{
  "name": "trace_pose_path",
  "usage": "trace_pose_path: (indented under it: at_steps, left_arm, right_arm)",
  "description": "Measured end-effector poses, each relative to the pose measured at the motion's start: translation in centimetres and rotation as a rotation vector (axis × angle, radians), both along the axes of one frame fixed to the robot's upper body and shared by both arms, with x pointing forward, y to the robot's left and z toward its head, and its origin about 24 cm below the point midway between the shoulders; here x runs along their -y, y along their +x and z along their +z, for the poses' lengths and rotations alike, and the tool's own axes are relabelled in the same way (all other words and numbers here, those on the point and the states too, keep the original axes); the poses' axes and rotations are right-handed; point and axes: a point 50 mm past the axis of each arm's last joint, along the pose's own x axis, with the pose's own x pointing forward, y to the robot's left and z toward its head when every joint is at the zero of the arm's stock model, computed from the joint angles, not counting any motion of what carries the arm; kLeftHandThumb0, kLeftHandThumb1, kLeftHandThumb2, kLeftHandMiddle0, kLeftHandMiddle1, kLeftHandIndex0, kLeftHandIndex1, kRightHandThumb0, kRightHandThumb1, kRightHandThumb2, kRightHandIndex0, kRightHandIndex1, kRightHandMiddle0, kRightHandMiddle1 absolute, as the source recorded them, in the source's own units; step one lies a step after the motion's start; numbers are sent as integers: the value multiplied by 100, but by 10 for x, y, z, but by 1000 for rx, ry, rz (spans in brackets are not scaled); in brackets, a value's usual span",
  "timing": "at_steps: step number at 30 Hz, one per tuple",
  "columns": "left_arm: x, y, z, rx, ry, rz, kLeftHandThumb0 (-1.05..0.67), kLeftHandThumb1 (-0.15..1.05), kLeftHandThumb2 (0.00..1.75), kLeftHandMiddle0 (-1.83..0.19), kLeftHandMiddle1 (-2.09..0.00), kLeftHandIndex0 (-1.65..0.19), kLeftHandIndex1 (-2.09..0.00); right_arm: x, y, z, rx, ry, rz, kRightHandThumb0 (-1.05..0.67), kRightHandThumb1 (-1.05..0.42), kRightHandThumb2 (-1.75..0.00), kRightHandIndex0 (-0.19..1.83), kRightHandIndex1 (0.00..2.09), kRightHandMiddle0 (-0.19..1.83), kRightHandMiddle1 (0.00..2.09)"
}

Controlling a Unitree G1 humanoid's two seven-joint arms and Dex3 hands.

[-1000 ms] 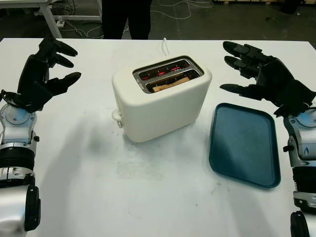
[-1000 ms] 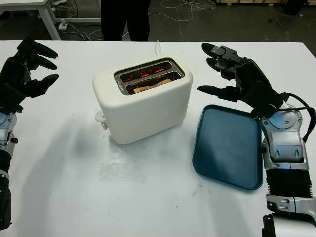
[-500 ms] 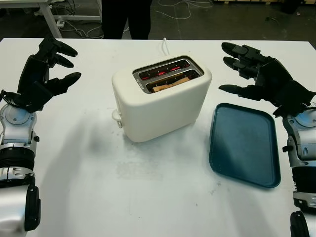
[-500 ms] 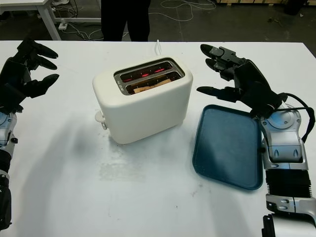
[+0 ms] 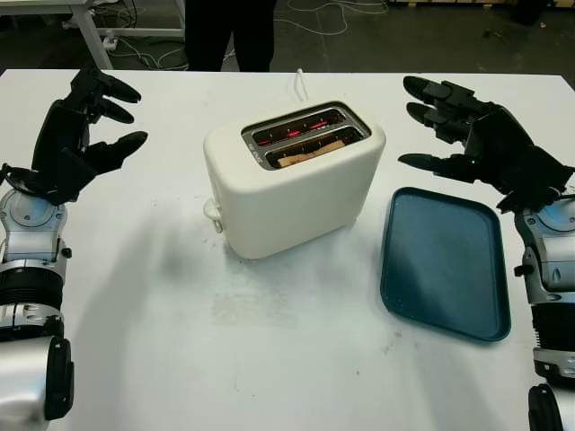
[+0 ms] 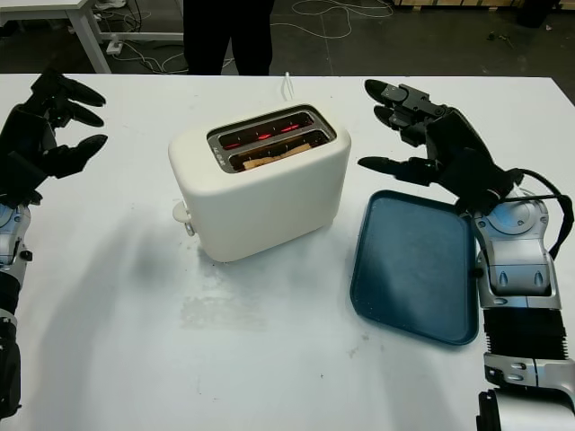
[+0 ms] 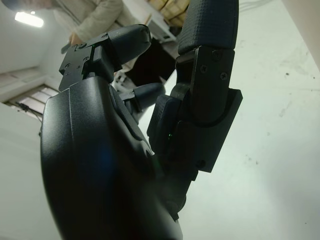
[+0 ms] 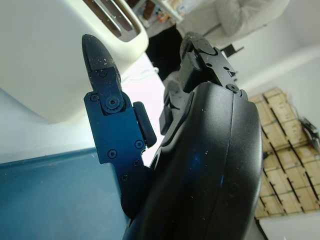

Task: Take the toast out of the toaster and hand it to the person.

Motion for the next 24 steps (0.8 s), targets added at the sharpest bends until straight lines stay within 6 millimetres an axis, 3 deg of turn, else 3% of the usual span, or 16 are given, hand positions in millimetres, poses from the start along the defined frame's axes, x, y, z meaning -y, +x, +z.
trace_pose_path:
  at_steps: [24]
  left_arm:
    - [0,0,1,7,0,1,-105,92,33,0,-163,0,-154]
  right_arm:
    - [-1,0,2,10,0,-3,-45,-84,0,30,1,30,0]
